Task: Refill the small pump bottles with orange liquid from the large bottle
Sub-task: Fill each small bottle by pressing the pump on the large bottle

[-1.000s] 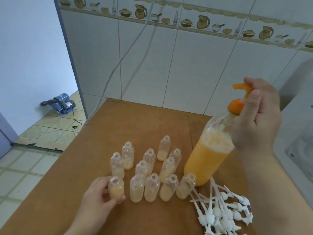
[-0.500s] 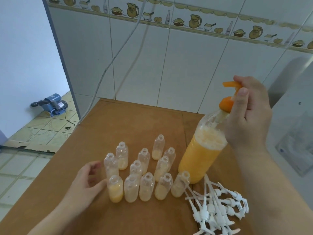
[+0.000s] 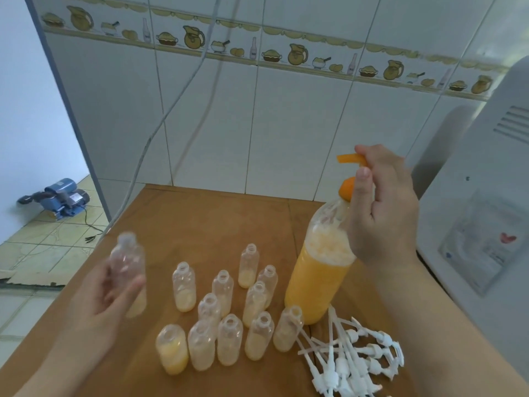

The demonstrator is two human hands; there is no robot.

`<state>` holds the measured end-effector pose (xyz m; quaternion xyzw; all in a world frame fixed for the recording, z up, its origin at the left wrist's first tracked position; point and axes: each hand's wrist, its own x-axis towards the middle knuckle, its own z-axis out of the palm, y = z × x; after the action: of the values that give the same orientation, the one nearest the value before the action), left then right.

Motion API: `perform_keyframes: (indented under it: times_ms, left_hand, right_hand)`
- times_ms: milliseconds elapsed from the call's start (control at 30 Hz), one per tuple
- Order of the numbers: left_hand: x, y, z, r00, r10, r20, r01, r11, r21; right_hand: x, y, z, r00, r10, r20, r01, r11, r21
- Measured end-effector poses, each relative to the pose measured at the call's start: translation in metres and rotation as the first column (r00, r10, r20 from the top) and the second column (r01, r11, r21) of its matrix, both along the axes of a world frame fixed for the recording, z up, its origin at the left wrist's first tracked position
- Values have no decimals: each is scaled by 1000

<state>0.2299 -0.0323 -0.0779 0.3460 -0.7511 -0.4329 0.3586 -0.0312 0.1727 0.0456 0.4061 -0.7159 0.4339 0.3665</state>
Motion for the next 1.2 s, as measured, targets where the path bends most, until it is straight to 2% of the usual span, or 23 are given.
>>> perform_keyframes:
  times_ms: [100,167,233,467,833,1000,1200]
  left_hand:
    - [-29,16,61,991,-104,84,126,936,-329]
    - [-61,34,94,966,-232,113,258,855,-451]
    - [-91,48,113,946,-288,151,324,797,-510]
    - [-141,69,130,914,-379,145,399,775,-491]
    - [-150,72,146,912,-380,154,388,680,-622]
    - [-153,67,147,889,-411,202,444,664,-602]
    - [-155,66,149,885,-380,271,462,630,-624]
  right_hand:
    - [-1,-1,1,1000,6,1,-6,1000,0]
    - [-2,-1,2,1000,4,7,-4,1000,-2]
    - [-1,-1,2,1000,-2,10,2,1000,-1]
    - [-1,-1,2,1000,3,20,-2,1000,-30]
    - [-1,-6,5,997,64,46,-61,996,-70]
    - [-7,-9,-2,998,70,5,-69,991,-119]
    - [-4,-5,-6,993,81,84,-78,996,-44]
